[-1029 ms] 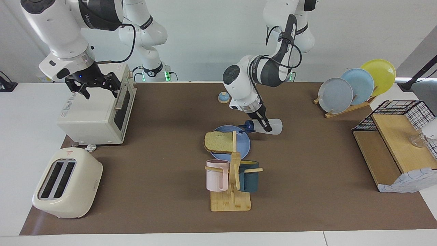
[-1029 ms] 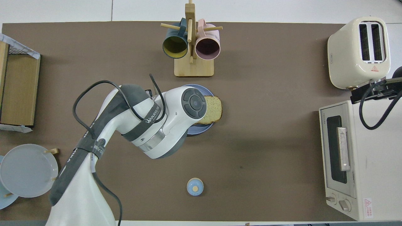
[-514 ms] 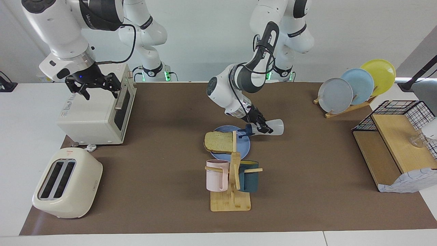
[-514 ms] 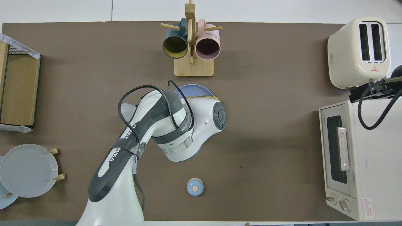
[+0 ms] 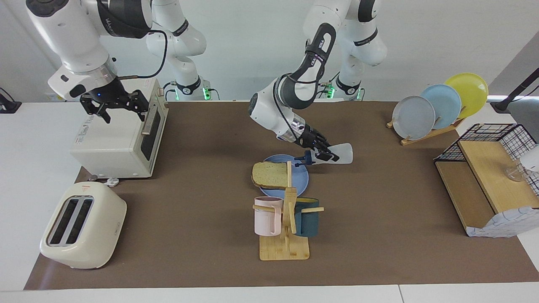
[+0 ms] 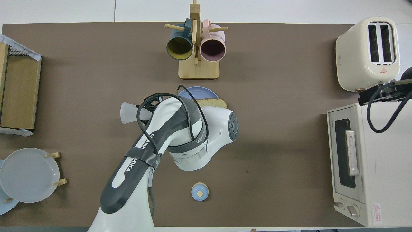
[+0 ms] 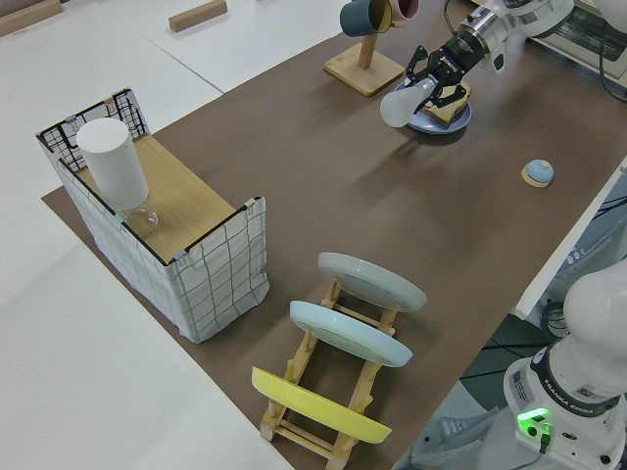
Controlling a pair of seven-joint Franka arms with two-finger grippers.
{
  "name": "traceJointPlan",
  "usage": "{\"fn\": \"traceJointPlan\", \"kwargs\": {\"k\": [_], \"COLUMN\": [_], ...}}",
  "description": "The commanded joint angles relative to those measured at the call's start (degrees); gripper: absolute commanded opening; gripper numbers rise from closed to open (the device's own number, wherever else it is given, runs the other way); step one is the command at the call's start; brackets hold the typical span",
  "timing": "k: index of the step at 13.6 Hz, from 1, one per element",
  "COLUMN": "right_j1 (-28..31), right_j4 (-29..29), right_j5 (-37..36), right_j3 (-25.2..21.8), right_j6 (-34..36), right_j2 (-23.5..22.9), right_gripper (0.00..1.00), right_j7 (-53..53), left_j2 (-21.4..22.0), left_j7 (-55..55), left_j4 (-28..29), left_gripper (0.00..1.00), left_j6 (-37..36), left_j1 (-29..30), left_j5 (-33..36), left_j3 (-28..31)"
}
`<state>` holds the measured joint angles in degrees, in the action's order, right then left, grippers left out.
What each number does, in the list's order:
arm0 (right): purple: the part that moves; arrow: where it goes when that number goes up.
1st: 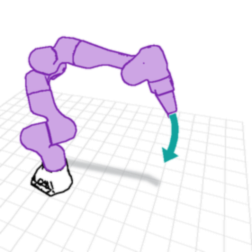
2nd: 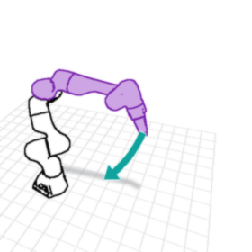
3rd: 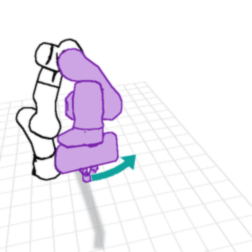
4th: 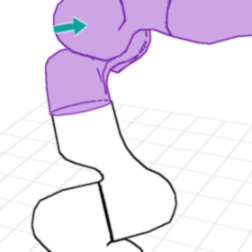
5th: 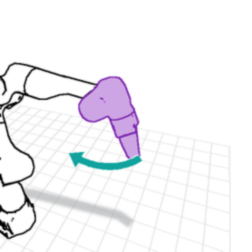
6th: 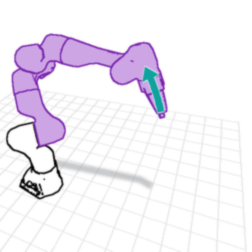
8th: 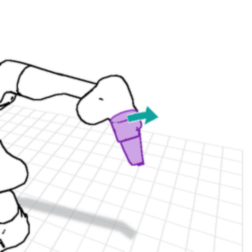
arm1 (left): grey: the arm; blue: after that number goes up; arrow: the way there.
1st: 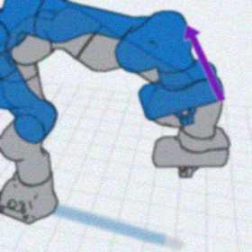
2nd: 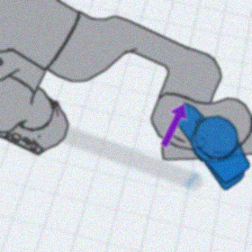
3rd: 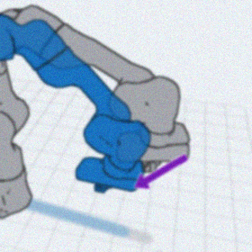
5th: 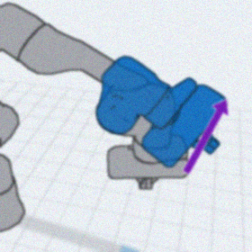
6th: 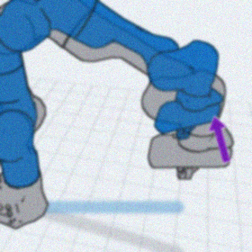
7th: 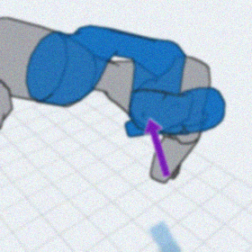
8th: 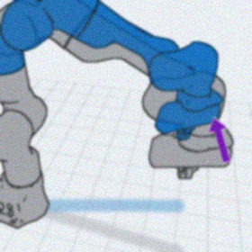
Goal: Put bread on plate and add seasoning
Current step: 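Move the bottle over the bread with the left gripper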
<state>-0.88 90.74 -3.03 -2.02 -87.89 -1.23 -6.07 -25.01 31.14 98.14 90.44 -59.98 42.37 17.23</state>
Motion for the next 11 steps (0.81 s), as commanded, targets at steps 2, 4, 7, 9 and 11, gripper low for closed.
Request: {"fn": "traceJointPlan", "kwargs": {"k": [2,4,7,9,11], "right_j1": [1.0,1.0,1.0,1.0,1.0], "right_j4": [1.7,1.7,1.7,1.7,1.7], "right_j5": [0.1,0.1,0.1,0.1,0.1], "right_j3": [0.5,0.5,0.5,0.5,0.5], "right_j6": [-0.8,-0.8,-0.8,-0.8,-0.8], "right_j2": [1.4,1.4,1.4,1.4,1.4], "right_gripper": [1.0,1.0,1.0,1.0,1.0], "right_j7": [-1.1,-1.1,-1.1,-1.1,-1.1], "left_j2": [-11.1,-11.4,-13.4,-16.5,-17.0], "left_j7": [-0.5,-0.6,-0.5,-0.5,-0.5], "left_j4": [-11.5,-12.2,-12.1,-12.6,-14.7], "left_gripper": [0.0,0.0,0.0,0.0,0.0], "left_j6": [-7.6,-9.1,-11.0,-13.4,-14.1], "left_j1": [-2.2,-2.3,-3.0,-4.5,-4.7], "left_j5": [2.3,2.5,8.3,9.1,8.9], "left_j3": [0.9,1.0,0.8,1.0,0.9]}}
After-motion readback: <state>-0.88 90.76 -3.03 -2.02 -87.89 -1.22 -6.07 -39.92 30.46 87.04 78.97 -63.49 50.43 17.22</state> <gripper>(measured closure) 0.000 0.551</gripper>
